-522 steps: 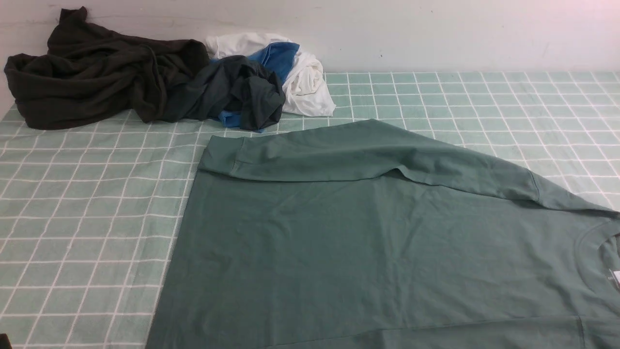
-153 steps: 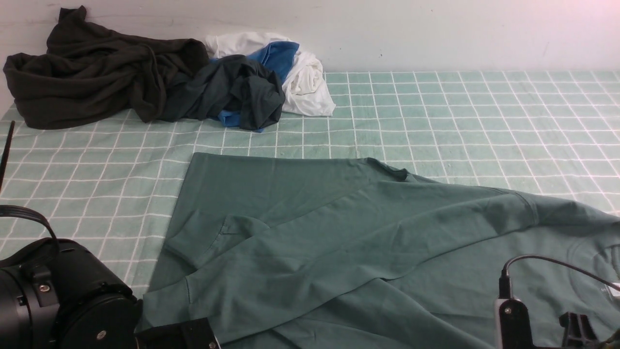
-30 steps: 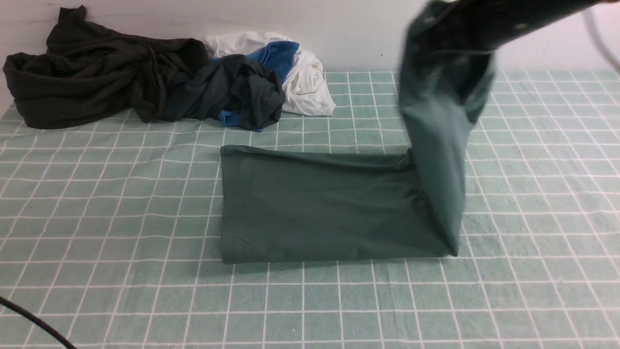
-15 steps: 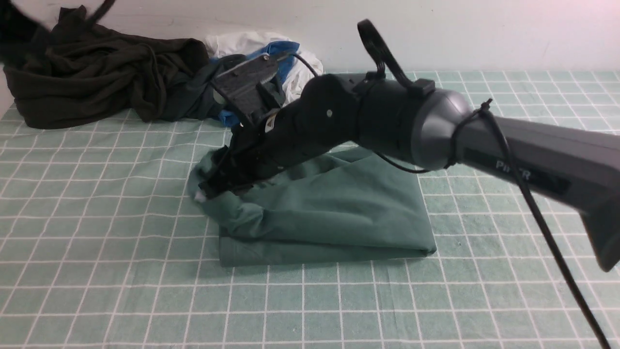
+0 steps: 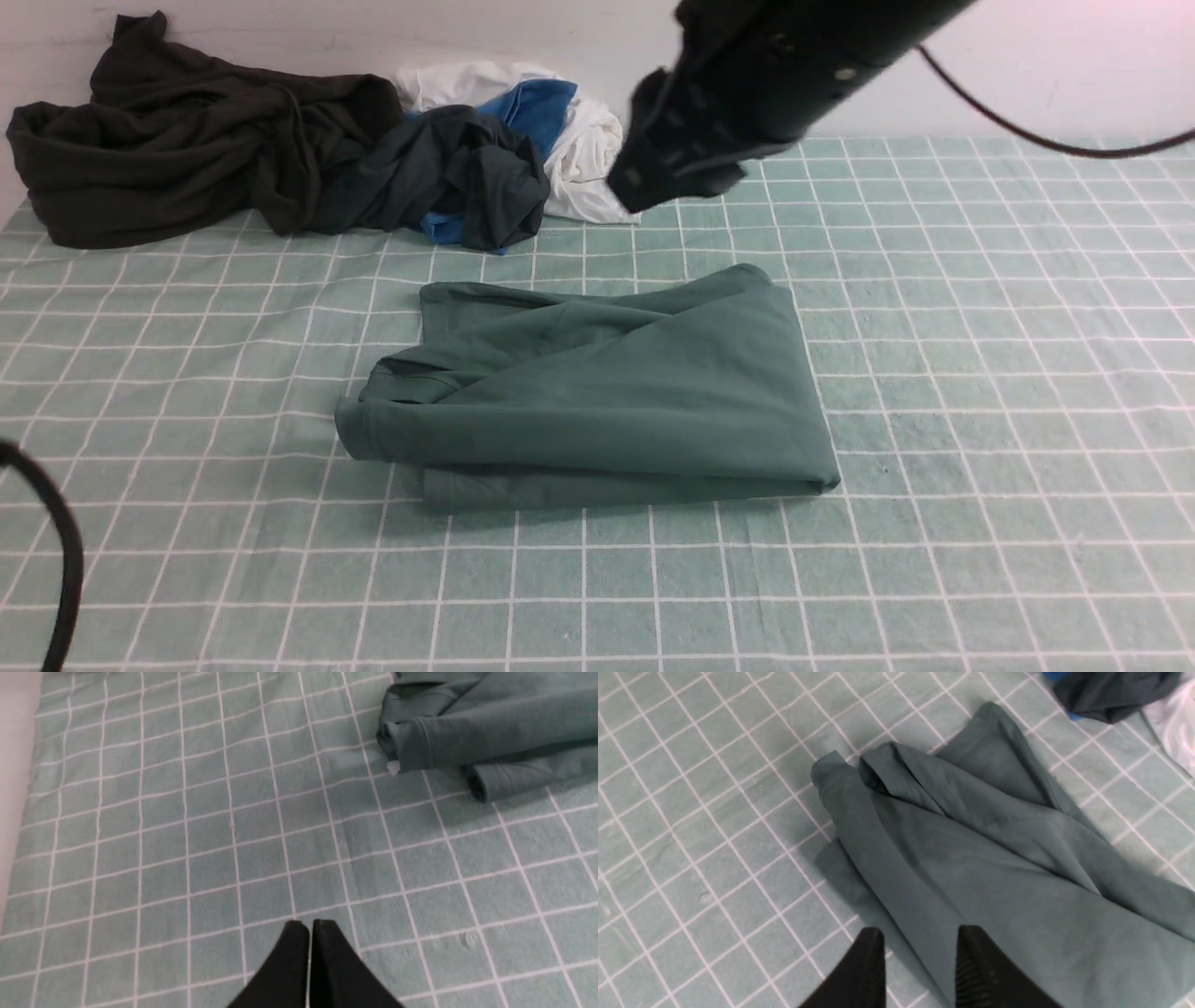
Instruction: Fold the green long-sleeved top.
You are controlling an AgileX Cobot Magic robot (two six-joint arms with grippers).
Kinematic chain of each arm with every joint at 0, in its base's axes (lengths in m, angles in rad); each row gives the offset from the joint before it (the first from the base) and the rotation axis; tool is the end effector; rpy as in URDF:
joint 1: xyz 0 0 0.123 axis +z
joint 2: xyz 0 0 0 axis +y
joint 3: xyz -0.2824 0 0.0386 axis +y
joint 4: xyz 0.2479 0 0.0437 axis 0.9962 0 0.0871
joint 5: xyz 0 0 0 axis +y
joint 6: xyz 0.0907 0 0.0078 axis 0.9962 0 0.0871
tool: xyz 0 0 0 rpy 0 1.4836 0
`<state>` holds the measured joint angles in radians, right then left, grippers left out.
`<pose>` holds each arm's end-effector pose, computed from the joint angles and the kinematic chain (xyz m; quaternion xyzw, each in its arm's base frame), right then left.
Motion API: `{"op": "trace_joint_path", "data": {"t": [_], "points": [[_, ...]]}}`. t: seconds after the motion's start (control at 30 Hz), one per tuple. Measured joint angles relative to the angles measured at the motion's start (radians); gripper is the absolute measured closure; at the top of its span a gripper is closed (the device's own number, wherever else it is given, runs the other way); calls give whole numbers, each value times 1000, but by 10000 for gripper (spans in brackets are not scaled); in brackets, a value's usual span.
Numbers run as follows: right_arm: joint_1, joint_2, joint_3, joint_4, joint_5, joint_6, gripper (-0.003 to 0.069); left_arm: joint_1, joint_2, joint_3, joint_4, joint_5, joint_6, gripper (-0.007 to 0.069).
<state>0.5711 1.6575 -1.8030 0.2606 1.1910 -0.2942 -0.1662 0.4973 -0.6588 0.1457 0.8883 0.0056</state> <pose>0.2856 0.2094 0.4084 -0.3877 0.8623 0.1696 0.2782 0.0812 -0.0032 0.3209 0.0921 0.8866 0.0349 0.4520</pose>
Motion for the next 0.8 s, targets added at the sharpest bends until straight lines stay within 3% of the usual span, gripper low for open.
{"op": "trace_joint_path", "data": {"t": [0.1,0.2,0.5,0.8], "points": [[-17,-138,169,7,-86,2,622,0,-110,99,0,-92,-6,628],[-24,-271,339,15,-197,2,662,0,-189,163,0,-144,-6,628],[-24,-707,791,23,-539,2,671,0,-278,196,0,-137,-6,628],[-24,-884,929,23,-586,2,671,0,-278,198,0,-130,-6,628]]}}
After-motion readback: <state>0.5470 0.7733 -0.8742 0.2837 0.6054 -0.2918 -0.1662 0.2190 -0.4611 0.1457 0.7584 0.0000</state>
